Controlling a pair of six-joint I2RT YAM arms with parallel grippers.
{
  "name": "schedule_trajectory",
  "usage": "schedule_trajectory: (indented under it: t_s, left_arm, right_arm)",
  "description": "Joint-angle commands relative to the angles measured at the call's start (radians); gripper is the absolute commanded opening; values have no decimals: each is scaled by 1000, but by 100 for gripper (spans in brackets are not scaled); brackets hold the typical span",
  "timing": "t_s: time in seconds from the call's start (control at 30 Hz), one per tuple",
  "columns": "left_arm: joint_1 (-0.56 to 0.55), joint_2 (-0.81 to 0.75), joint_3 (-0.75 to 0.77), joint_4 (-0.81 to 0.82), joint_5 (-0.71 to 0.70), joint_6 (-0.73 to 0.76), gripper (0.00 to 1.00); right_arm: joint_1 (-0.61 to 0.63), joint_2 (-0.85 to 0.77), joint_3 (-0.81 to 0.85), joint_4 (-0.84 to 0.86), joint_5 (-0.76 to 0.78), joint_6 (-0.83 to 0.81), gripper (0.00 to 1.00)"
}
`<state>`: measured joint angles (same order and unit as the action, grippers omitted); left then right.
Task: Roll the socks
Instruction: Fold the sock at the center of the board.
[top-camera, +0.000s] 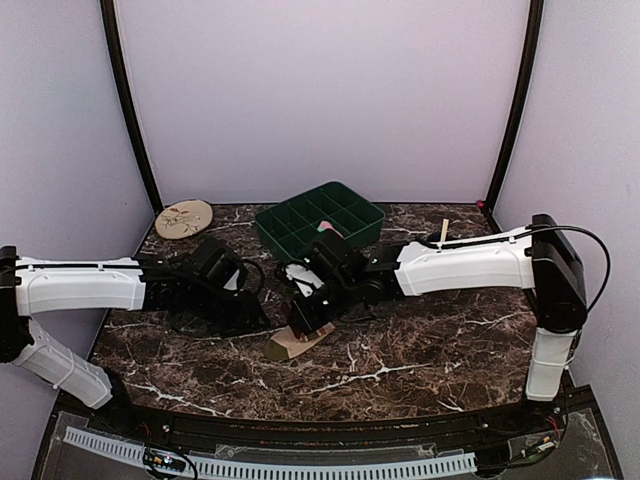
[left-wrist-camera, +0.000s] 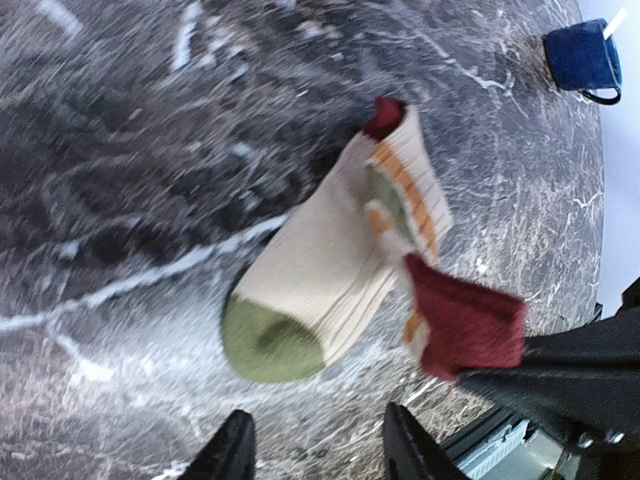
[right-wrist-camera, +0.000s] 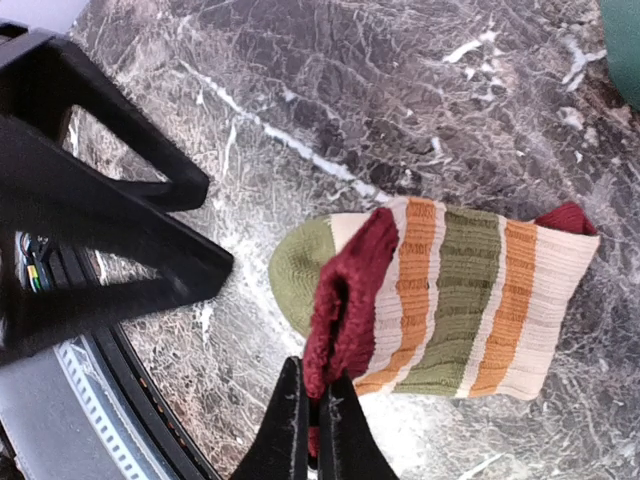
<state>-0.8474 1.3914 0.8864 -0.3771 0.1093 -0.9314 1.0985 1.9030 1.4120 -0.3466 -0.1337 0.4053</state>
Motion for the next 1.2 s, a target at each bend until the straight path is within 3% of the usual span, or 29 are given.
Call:
schedule_trajectory:
  t_s: [0.0, 0.17, 0.63, 1.17]
  left_arm:
    - [-5, -87, -130, -35, -23, -76, 43]
    - [-5, -111, -209, 12, -10, -91, 39]
    - [-23, 8, -235, 97, 23, -100, 30]
    - [-32, 91, -249, 164, 8, -142, 28]
  right_arm:
    - [28, 22, 42, -7, 19, 7, 0]
    - [40, 43, 61, -18, 23, 4, 0]
    - [55, 89, 95, -38, 27, 5, 0]
    - [59, 117, 119, -30, -1, 13, 0]
